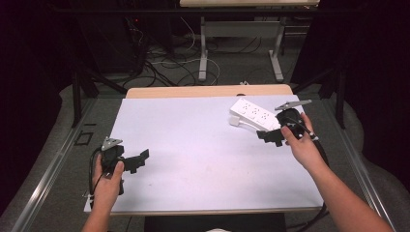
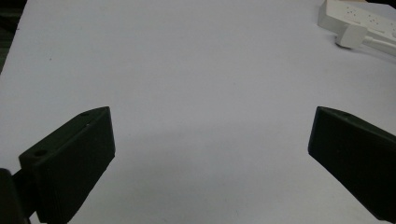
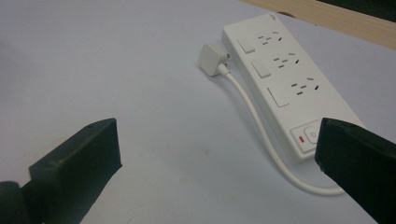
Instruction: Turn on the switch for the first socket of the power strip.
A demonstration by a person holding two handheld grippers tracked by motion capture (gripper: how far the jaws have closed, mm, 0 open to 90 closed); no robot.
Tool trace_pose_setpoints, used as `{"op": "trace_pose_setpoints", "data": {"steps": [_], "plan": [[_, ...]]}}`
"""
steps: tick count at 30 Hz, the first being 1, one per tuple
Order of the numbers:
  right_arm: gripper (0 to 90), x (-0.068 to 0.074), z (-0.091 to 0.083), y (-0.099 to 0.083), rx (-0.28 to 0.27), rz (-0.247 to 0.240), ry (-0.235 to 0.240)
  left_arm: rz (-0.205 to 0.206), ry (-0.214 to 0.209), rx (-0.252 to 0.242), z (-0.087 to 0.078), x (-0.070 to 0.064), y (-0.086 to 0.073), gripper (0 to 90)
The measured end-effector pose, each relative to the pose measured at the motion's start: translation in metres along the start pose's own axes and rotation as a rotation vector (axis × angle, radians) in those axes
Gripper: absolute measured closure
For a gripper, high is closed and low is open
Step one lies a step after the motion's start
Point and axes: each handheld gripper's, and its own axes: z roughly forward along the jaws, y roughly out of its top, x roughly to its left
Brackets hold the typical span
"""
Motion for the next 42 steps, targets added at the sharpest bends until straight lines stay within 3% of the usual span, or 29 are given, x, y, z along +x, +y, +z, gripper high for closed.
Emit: {"op": "trace_pose_setpoints", "data": {"steps": [4,10,21,26,34,42], "plan": [[0.0,-0.001,-0.005,-0.009,-0.027,0.014,0.003,0.000,-0.001,-0.001,0.000,0.000,0.000,0.6],[0.2,-0.002,-0.013,-0.026,-0.083,0.071,0.014,0.002,-0.002,-0.001,0.000,0.000,0.000,0.6],[0.3,-0.006,-0.011,-0.054,-0.151,0.100,-0.038,0.005,-0.008,-0.004,0.000,-0.002,0.000,0.7],[0.1,-0.010,-0.005,-0.069,-0.176,0.137,-0.040,0.004,-0.008,0.007,-0.001,-0.001,0.001,0.7],[0.1,-0.019,-0.006,-0.085,-0.240,0.177,-0.098,0.005,-0.004,0.000,0.000,-0.001,0.000,0.7],[0.1,-0.029,-0.008,-0.097,-0.252,0.217,-0.116,0.002,-0.004,0.004,0.001,-0.001,-0.001,0.7]]}}
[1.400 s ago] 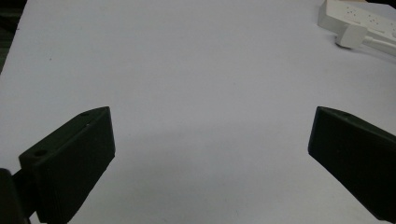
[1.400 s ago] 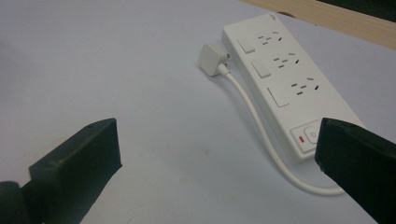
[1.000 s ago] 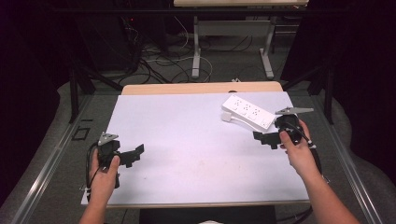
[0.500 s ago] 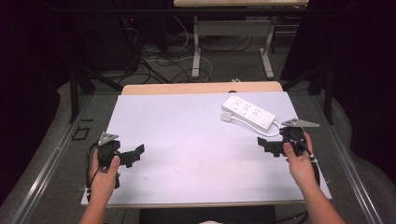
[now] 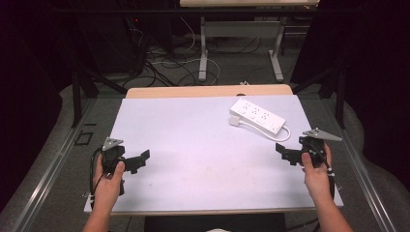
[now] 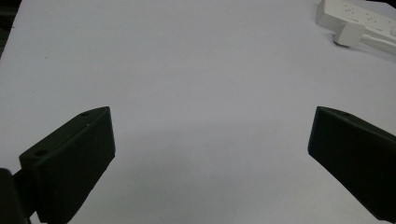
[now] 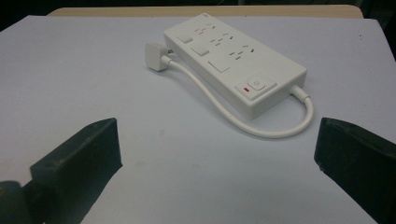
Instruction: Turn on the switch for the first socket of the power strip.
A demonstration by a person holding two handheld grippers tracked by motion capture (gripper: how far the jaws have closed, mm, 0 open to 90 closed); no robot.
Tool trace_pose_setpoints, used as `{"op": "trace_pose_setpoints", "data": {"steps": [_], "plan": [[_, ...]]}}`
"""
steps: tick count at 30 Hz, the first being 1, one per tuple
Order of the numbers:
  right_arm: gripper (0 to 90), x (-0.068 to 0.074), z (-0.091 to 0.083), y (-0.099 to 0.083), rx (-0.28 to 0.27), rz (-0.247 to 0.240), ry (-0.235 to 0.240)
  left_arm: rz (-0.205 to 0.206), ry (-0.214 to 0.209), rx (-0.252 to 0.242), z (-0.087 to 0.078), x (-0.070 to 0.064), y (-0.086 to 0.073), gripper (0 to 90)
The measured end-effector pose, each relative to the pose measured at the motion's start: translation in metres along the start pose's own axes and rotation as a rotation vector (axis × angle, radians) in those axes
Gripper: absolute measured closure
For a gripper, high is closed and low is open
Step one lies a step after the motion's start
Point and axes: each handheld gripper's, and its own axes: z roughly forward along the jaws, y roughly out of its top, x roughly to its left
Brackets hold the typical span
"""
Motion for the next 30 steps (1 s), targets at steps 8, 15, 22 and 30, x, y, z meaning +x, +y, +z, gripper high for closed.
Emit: {"op": "trace_pose_setpoints", "data": {"steps": [8,15,22,30], "plan": [[0.2,-0.006,-0.002,-0.006,0.002,0.011,-0.021,-0.002,-0.001,0.003,0.001,0.001,-0.001,0.8],[0.4,-0.014,-0.003,-0.012,0.004,0.026,-0.045,-0.003,-0.001,0.003,0.001,0.001,-0.001,0.8],[0.7,-0.018,-0.001,-0.017,0.012,0.022,-0.044,-0.003,-0.001,0.006,0.001,0.002,-0.001,0.8],[1.0,-0.018,0.003,-0.021,0.026,0.020,-0.049,-0.011,-0.002,0.005,0.001,0.002,-0.002,0.8]]}}
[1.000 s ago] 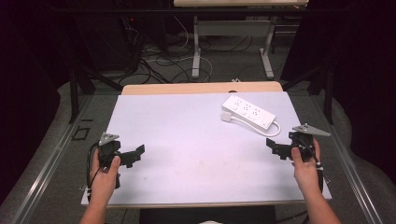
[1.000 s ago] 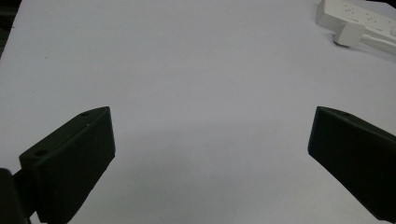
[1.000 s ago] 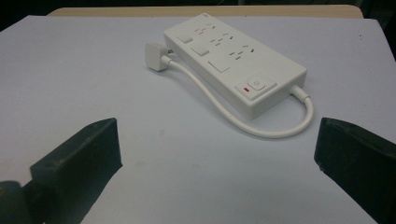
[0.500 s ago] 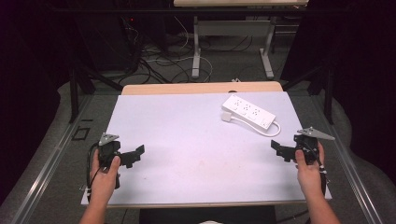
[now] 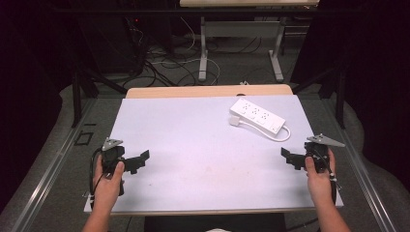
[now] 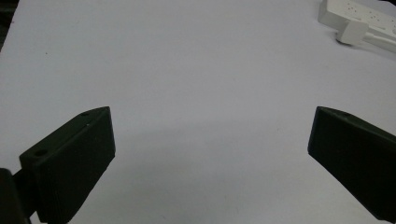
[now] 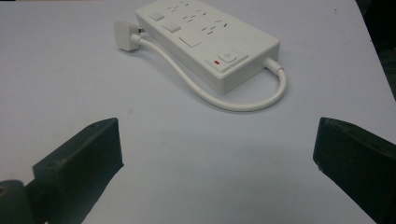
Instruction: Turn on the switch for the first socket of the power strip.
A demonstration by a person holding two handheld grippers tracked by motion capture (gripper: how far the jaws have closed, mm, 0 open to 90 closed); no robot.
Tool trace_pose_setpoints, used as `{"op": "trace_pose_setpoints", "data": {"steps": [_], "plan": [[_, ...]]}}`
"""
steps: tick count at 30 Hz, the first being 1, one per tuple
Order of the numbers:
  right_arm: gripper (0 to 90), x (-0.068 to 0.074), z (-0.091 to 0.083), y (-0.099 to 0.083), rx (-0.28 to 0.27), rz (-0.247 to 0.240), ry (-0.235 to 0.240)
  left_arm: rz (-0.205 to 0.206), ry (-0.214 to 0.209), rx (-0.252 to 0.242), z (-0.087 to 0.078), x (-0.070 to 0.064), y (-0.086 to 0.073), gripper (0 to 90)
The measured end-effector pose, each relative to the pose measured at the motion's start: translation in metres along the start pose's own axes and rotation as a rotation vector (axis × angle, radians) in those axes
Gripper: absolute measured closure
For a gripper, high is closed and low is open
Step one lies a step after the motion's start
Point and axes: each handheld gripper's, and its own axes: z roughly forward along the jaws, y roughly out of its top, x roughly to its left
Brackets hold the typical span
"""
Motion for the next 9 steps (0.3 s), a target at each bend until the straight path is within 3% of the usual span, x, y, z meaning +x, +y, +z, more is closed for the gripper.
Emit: {"op": "trace_pose_setpoints", "data": {"steps": [9], "plan": [[1.6,0.0000,0.0000,-0.0003,0.002,-0.007,-0.002,0.001,0.002,0.002,0.0008,0.0002,0.0002,0.8]]}}
